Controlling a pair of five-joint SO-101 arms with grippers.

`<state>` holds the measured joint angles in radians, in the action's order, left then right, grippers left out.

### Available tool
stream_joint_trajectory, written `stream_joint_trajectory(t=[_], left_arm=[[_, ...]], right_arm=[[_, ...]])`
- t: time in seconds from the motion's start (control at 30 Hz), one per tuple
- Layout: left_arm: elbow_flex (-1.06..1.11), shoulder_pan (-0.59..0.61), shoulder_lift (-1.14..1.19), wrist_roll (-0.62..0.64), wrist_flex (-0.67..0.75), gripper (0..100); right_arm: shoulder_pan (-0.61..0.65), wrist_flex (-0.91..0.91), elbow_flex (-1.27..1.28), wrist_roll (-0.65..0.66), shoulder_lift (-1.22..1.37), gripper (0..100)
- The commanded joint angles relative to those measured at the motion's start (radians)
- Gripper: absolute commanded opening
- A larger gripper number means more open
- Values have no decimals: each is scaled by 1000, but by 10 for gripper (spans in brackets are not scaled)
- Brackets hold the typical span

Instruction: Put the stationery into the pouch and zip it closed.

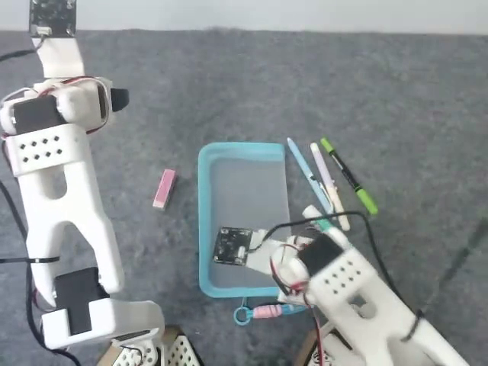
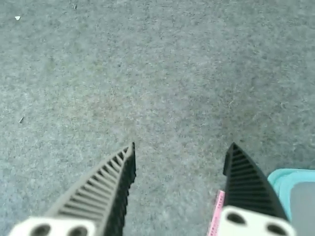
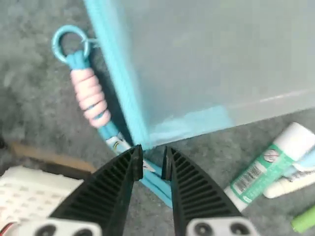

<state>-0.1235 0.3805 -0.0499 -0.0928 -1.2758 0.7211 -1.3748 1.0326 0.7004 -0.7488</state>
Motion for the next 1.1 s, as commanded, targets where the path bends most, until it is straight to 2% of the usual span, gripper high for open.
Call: stream_joint_trajectory(t=[0.0, 0.2, 0.4, 0.6, 0.7, 0.77, 0.83, 0.9, 1.0, 1.07], left_arm=[[-42, 6, -69, -9, 20, 276], [-42, 8, -69, -11, 15, 276], [-28, 5, -69, -9, 20, 276], [12, 8, -69, -15, 21, 276], [12, 29, -71, -17, 21, 276], [12, 35, -71, -35, 21, 276], [15, 37, -71, -61, 15, 276], [31, 69, -80, -68, 25, 276], [93, 140, -112, -64, 109, 276], [226, 164, -176, -66, 176, 277]], right_arm=[[-12, 116, -6, -26, 183, 75], [-79, 352, -97, -195, 426, 75], [-196, 424, -315, -328, 555, 75], [-208, 404, -446, -339, 644, 76], [-246, 305, -431, -331, 532, 76], [-229, 257, -351, -285, 400, 76], [-197, 257, -229, -242, 257, 76], [-209, 282, -115, -259, 111, 76], [-314, 280, -41, -334, -117, 76], [-401, 255, -35, -358, -252, 76]])
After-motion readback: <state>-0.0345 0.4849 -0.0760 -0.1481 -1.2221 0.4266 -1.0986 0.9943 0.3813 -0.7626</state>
